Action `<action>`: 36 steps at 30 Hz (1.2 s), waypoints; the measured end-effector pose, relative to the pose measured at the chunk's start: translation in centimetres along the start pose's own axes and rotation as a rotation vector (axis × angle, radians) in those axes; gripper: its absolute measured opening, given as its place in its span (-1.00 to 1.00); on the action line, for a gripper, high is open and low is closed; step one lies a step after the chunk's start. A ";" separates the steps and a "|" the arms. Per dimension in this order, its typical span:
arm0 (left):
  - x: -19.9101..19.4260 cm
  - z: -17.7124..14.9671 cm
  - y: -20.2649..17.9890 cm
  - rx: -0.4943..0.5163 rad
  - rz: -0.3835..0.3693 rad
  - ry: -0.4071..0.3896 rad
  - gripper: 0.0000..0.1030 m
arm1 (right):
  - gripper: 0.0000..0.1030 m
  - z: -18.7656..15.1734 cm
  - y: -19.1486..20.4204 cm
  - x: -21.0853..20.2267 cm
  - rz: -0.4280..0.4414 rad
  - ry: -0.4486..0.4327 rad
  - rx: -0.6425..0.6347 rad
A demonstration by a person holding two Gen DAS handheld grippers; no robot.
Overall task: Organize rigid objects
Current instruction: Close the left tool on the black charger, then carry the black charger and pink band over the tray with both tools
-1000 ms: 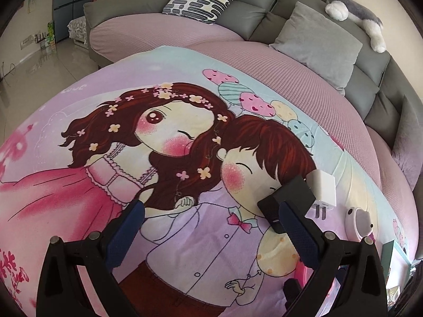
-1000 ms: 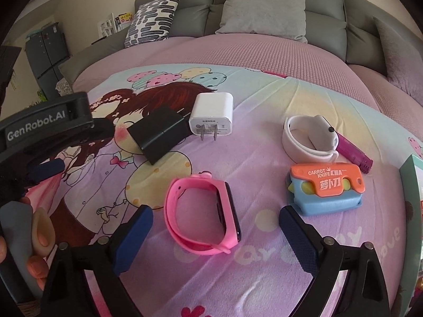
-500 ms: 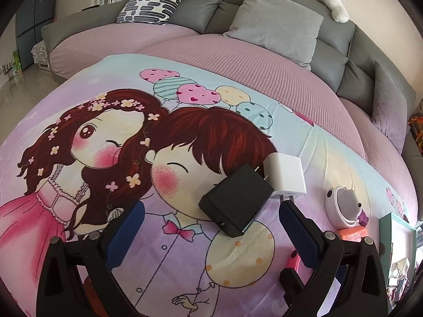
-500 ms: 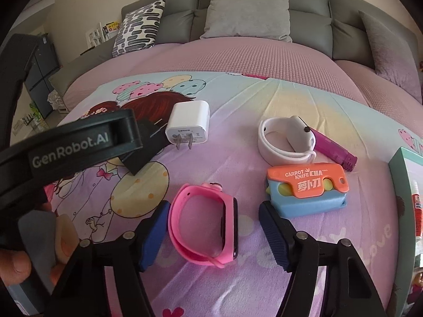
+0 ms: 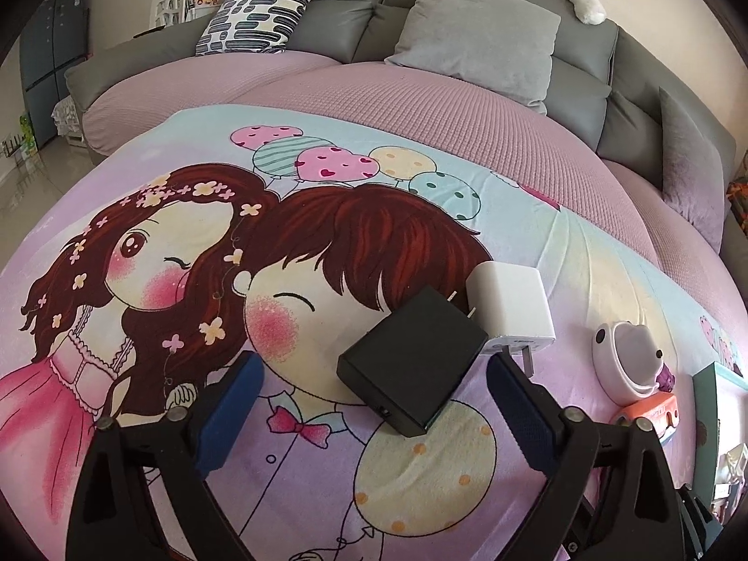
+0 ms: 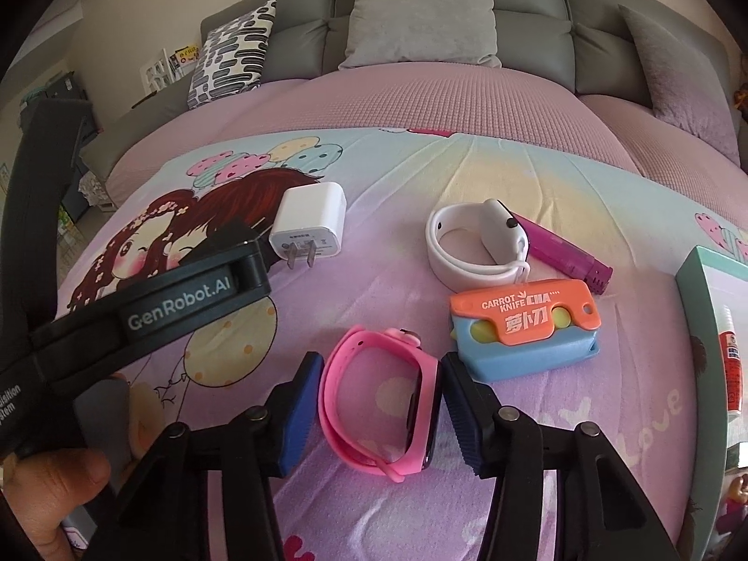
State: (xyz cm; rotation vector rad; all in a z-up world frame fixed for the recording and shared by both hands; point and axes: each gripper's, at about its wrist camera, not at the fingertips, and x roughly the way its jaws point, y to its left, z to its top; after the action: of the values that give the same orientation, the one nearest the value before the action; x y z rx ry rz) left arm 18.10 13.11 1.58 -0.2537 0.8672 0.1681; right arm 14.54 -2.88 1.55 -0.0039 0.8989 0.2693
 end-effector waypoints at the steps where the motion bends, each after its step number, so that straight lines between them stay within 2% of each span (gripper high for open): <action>1: 0.1 0.1 -0.2 0.007 0.001 0.001 0.55 | 0.05 0.0 -0.1 0.0 0.001 0.001 0.002; 4: 0.1 0.0 -0.6 0.031 0.001 -0.004 0.33 | 0.05 0.0 -0.2 0.0 0.000 0.003 0.006; 5: 0.1 0.0 -0.7 0.037 -0.012 -0.006 0.18 | 0.05 0.0 -0.2 -0.1 0.000 0.003 0.007; 8: 0.0 -0.1 -0.8 0.044 -0.033 -0.005 0.07 | 0.05 0.0 -0.4 -0.1 -0.002 0.006 0.009; 12: -0.3 -0.1 -0.7 0.034 -0.053 -0.010 0.04 | 0.05 -0.1 -0.7 -0.4 -0.001 0.008 0.023; 24: -3.1 0.3 -1.1 0.035 -0.027 -0.042 0.03 | 0.04 -0.6 -2.7 -2.8 0.003 -0.003 0.083; 36: -9.3 1.7 -4.6 0.113 -0.047 -0.168 0.03 | 0.04 0.2 -6.3 -8.4 -0.039 -0.105 0.151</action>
State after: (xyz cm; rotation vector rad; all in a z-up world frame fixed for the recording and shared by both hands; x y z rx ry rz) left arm 14.53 8.79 10.49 -0.1520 0.7004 0.0951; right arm 11.21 -10.90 7.51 0.1312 0.8118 0.1633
